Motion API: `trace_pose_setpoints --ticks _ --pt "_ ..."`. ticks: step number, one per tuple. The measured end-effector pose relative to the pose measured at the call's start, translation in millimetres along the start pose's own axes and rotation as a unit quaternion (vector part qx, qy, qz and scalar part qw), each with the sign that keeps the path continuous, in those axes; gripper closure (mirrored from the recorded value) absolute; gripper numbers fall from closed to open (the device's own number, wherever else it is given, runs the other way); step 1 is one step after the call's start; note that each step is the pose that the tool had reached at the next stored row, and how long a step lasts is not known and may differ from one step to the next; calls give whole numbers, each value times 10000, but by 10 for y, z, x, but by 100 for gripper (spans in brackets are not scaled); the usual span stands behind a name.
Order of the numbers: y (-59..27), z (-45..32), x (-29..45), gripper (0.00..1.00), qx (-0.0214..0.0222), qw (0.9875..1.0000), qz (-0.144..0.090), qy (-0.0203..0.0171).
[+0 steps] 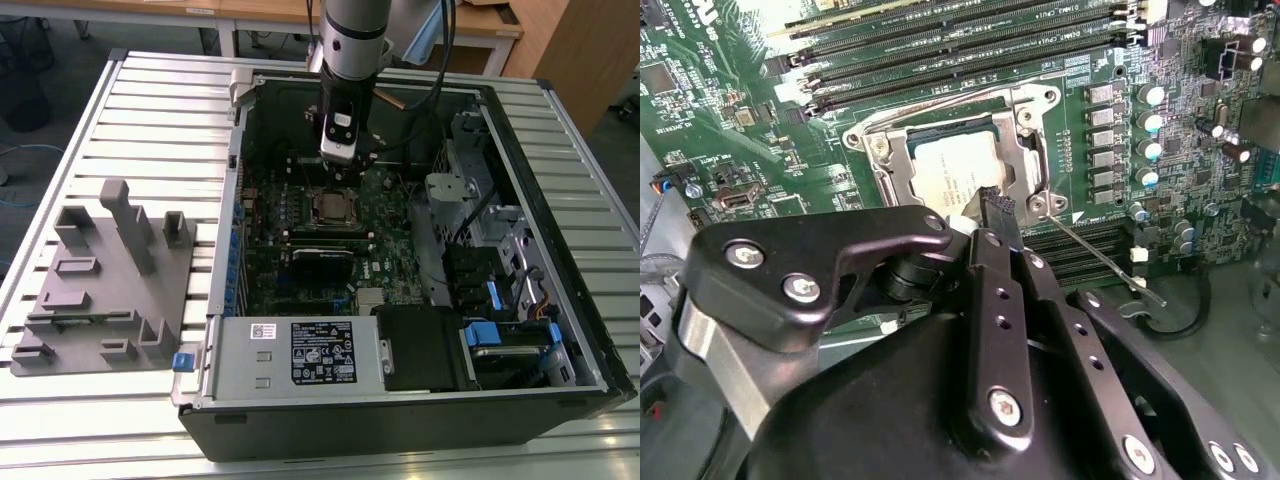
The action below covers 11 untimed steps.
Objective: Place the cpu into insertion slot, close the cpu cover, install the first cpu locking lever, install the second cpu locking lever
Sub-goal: 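Close the cpu cover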
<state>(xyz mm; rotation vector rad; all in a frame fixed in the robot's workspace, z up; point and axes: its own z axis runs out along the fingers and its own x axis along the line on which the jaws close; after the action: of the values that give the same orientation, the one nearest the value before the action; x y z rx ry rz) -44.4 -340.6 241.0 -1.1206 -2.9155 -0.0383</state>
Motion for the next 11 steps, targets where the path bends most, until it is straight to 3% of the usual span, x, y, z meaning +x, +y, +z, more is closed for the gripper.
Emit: trace_pose_setpoints --ticks 4,11 --pt "0 0 0 90 0 10000 -6 0" --pt "0 1 0 90 5 9998 -220 4"
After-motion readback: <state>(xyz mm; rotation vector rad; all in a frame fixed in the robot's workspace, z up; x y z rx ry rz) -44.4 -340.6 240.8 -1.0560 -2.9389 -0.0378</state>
